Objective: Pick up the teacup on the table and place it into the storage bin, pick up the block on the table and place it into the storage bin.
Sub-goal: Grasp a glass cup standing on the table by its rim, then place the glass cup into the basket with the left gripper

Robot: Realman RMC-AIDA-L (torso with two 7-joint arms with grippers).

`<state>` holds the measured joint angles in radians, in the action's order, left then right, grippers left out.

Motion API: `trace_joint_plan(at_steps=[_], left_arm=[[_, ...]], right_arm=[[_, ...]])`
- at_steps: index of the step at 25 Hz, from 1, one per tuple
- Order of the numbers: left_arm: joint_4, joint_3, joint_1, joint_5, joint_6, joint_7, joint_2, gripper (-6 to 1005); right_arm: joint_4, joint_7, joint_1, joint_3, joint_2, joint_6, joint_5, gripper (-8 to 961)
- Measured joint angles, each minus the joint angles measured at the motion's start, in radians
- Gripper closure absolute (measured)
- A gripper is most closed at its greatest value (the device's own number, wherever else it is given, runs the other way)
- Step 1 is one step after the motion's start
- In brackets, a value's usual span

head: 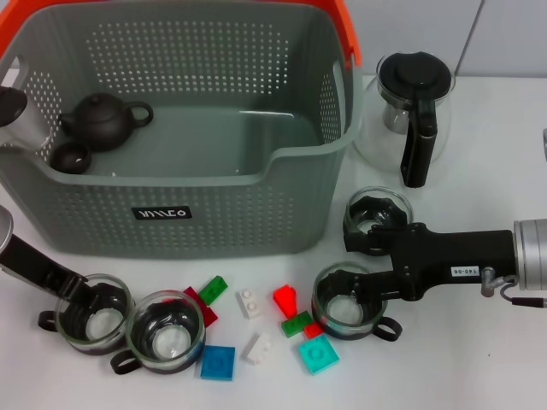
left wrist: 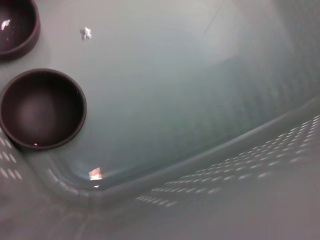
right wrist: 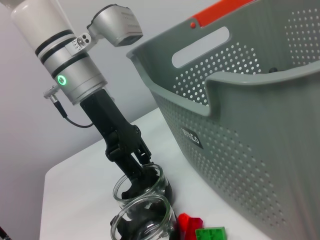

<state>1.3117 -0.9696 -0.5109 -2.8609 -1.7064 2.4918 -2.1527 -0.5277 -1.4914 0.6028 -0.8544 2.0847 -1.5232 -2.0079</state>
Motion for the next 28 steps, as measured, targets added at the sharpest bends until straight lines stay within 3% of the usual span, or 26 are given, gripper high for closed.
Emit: trace_joint_plan(at_steps=[7,20,26,28], left_arm=[[-0.002,0.0,-0.001,0.0,0.001,-0.001,0.002,569],[-0.004,-0.015,-0.003,0.0,0.001,0.015,0.003,690],[-0.006,-0.015,-0.007,0.0,0.001,0.017,0.005,909],[-0.009,-0.015,-0.009,0.0,0.001,0.017,0.006,927]], right_arm=[[0.0,0.001,0.0,0.0,0.0,0.0,0.0,42],[0.002,0.002,-0.002,0.0,0.0,0.0,0.0,42],[0.005,0.005,-0.005,0.0,0.0,0.0,0.0,42],[0.005,0.005,-0.006,0.0,0.0,0.0,0.0,42]])
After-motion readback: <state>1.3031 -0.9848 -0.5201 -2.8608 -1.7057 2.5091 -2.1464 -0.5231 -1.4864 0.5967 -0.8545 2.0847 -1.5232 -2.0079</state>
